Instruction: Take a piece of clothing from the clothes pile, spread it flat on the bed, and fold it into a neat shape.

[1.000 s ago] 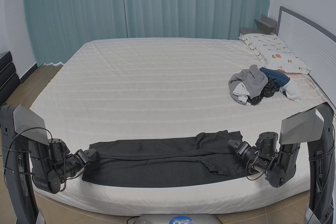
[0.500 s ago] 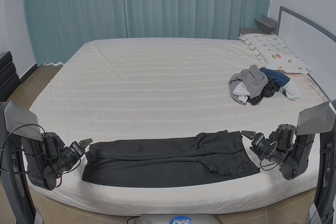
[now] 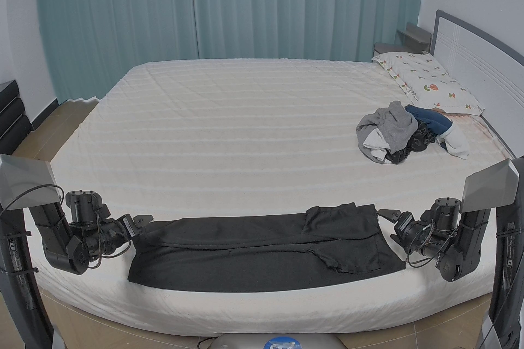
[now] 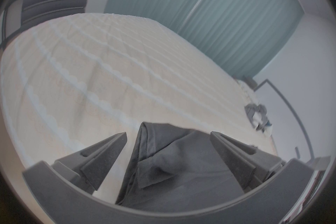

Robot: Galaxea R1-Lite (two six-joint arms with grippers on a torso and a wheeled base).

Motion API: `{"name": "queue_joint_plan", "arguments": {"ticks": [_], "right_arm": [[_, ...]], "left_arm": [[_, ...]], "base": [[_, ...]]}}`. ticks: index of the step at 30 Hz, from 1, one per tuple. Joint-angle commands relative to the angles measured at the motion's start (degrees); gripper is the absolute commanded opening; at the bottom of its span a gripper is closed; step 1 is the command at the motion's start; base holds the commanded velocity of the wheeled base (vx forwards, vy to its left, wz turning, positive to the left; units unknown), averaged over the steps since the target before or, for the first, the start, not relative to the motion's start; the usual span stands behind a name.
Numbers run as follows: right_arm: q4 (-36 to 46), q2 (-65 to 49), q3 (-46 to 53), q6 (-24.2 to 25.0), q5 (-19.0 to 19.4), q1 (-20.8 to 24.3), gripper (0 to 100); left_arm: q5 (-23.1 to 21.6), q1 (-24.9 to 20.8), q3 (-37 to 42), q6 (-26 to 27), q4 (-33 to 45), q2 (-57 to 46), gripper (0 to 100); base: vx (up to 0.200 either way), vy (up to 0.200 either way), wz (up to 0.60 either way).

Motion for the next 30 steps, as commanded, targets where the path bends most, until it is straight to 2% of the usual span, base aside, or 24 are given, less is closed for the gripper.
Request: {"name": "queue_joint_plan", "arguments": {"ticks": [1, 3, 4, 6, 9, 25, 30], "right_arm": [[-0.1, 0.6, 0.1, 0.0, 0.1, 0.2, 100], [-0.1, 0.6, 0.1, 0.0, 0.1, 0.2, 100], [-0.1, 0.5, 0.2, -0.1, 0.1, 0.2, 100], [-0.1, 0.6, 0.2, -0.1, 0.1, 0.3, 100], [-0.1, 0.6, 0.2, -0.1, 0.1, 0.3, 100], [-0.2, 0.9, 0.2, -0.1, 0.1, 0.3, 100], [-0.2, 0.9, 0.2, -0.1, 0.1, 0.3, 100]], "left_arm": [[-0.1, -1.4, -2.5, 4.1, 4.2, 1.8, 100], [-0.1, -1.4, -2.5, 4.1, 4.2, 1.8, 100], [0.5, -3.2, -2.1, 6.4, 4.0, 4.4, 100], [0.8, -3.6, -1.5, 9.3, 3.9, 5.0, 100], [0.8, -3.6, -0.6, 10.3, 4.0, 4.3, 100], [0.9, -3.6, -0.6, 10.4, 3.8, 4.3, 100], [3.5, -3.6, -0.6, 10.7, 1.4, 4.5, 100]], "base": [[0.000, 0.000, 0.00], [0.000, 0.000, 0.00], [0.000, 0.000, 0.00], [0.000, 0.000, 0.00], [0.000, 0.000, 0.00], [0.000, 0.000, 0.00], [0.000, 0.000, 0.00]]}}
